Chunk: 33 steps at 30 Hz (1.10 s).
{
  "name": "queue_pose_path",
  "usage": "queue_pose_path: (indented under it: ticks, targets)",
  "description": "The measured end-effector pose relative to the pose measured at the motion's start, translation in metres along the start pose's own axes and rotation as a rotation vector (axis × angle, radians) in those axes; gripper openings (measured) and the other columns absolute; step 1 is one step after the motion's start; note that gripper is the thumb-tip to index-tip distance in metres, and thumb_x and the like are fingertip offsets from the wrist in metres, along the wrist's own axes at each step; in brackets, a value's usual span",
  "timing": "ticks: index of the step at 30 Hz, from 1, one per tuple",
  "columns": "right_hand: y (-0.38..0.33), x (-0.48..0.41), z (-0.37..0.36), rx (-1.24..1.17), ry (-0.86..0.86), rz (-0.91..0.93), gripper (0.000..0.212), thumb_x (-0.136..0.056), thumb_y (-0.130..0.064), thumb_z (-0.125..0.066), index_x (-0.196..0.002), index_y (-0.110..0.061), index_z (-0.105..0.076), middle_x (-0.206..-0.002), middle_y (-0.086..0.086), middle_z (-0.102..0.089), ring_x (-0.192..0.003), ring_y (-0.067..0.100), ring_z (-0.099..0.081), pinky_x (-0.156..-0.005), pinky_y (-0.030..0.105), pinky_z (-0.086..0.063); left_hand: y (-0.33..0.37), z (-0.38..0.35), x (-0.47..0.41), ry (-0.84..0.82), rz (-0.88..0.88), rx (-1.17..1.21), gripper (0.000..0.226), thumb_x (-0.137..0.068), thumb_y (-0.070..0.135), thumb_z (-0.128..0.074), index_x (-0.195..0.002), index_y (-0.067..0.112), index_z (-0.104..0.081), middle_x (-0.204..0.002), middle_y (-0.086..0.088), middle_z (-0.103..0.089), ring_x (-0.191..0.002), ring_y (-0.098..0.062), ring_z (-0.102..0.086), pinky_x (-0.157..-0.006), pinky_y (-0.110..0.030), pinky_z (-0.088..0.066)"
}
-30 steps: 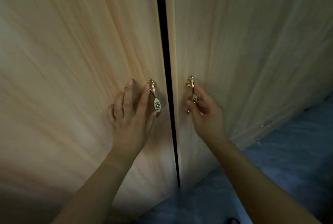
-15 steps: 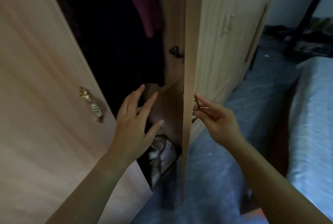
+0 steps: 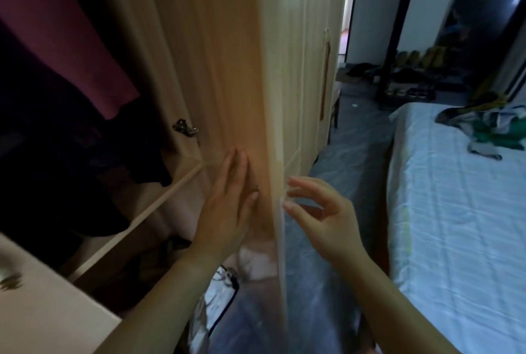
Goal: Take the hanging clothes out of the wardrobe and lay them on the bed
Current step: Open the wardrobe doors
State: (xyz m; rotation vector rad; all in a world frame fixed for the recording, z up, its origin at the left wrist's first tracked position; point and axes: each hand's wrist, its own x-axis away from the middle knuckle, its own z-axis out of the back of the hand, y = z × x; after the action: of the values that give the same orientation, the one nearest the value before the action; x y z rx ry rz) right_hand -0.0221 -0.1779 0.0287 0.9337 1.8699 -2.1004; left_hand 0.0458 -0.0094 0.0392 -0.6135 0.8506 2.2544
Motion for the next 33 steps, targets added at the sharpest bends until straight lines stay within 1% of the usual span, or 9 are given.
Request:
queue_pose_path:
  ticks: [6, 9, 11, 15, 19, 23, 26, 29, 33]
  targets:
    - [0.008, -0.018, 0.025, 0.133, -0.043, 0.128, 0.042, -0.080, -0.020, -0.068, -0.121, -0.025, -0.060, -0.103, -0.014, -0.065, -0.085, 0.008, -0.066, -0.071, 0.022, -0.055, 0.011, -0.028, -0.019, 0.067, -0.004, 0.000, 0.066, -0.094, 0.044, -0.038, -0.150, 0.027, -0.007, -0.156, 0.005, -0.006, -0.138, 0.012, -0.005, -0.104, 0.000, -0.012]
    - [0.016, -0.027, 0.039, 0.224, -0.068, 0.160, 0.049, -0.083, -0.027, -0.066, -0.130, -0.026, -0.051, -0.111, -0.023, -0.058, -0.094, 0.004, -0.063, -0.077, 0.019, -0.054, 0.020, -0.047, -0.031, 0.094, 0.020, -0.011, 0.066, -0.093, 0.047, -0.037, -0.150, 0.027, -0.009, -0.157, 0.002, -0.006, -0.140, 0.003, -0.012, -0.110, -0.012, -0.019]
    - [0.023, -0.037, 0.048, 0.288, -0.038, 0.177, 0.056, -0.084, -0.033, -0.062, -0.135, -0.035, -0.040, -0.107, -0.027, -0.054, -0.093, 0.001, -0.061, -0.078, 0.017, -0.053, 0.026, -0.059, -0.042, 0.089, 0.048, -0.049, 0.068, -0.092, 0.051, -0.034, -0.149, 0.036, 0.000, -0.157, 0.002, -0.003, -0.141, -0.005, -0.014, -0.110, -0.025, -0.025]
    - [0.039, -0.064, 0.070, 0.386, -0.063, 0.170, 0.076, -0.086, -0.034, -0.058, -0.140, -0.056, -0.008, -0.104, -0.022, -0.054, -0.094, 0.000, -0.057, -0.080, 0.010, -0.048, 0.034, -0.082, -0.063, 0.088, 0.092, -0.172, 0.069, -0.089, 0.060, -0.028, -0.140, 0.051, 0.018, -0.158, -0.001, 0.009, -0.144, -0.013, -0.006, -0.110, -0.031, -0.024]
    - [0.058, -0.090, 0.086, 0.480, -0.067, 0.248, 0.075, -0.089, -0.024, -0.054, -0.144, -0.050, -0.011, -0.113, -0.018, -0.049, -0.094, -0.002, -0.053, -0.079, 0.003, -0.042, 0.033, -0.096, -0.088, 0.081, 0.062, -0.225, 0.067, -0.090, 0.058, -0.030, -0.144, 0.049, 0.010, -0.154, 0.004, 0.011, -0.144, -0.023, -0.013, -0.109, -0.038, -0.033]
    - [0.074, -0.112, 0.097, 0.486, -0.033, 0.225, 0.079, -0.089, -0.018, -0.054, -0.139, -0.059, -0.008, -0.115, -0.015, -0.050, -0.094, 0.003, -0.057, -0.083, 0.011, -0.045, 0.028, -0.107, -0.110, 0.051, 0.066, -0.207, 0.065, -0.088, 0.061, -0.027, -0.138, 0.057, 0.014, -0.153, 0.008, 0.018, -0.144, -0.017, -0.003, -0.110, -0.034, -0.026]
    - [0.082, -0.122, 0.101, 0.501, -0.016, 0.188, 0.084, -0.092, -0.015, -0.055, -0.135, -0.065, -0.004, -0.119, -0.009, -0.054, -0.098, 0.003, -0.057, -0.085, 0.011, -0.046, 0.024, -0.118, -0.119, 0.056, 0.073, -0.240, 0.065, -0.089, 0.060, -0.028, -0.144, 0.049, 0.007, -0.157, -0.001, 0.006, -0.144, -0.027, -0.012, -0.111, -0.043, -0.027]
    - [0.082, -0.123, 0.102, 0.536, -0.035, 0.182, 0.079, -0.091, -0.020, -0.053, -0.138, -0.060, -0.003, -0.120, -0.003, -0.056, -0.098, 0.002, -0.054, -0.084, 0.017, -0.049, 0.021, -0.124, -0.121, 0.068, 0.071, -0.248, 0.065, -0.091, 0.058, -0.028, -0.147, 0.042, 0.001, -0.155, -0.007, -0.001, -0.141, -0.031, -0.012, -0.109, -0.050, -0.028]
    - [0.065, -0.114, 0.100, 0.611, -0.011, 0.174, 0.070, -0.089, -0.018, -0.059, -0.144, -0.041, -0.023, -0.128, 0.000, -0.051, -0.104, -0.003, -0.048, -0.086, 0.002, -0.039, 0.017, -0.117, -0.116, 0.046, 0.041, -0.221, 0.067, -0.090, 0.056, -0.031, -0.147, 0.043, 0.002, -0.155, -0.007, -0.001, -0.141, -0.030, -0.012, -0.111, -0.048, -0.025]
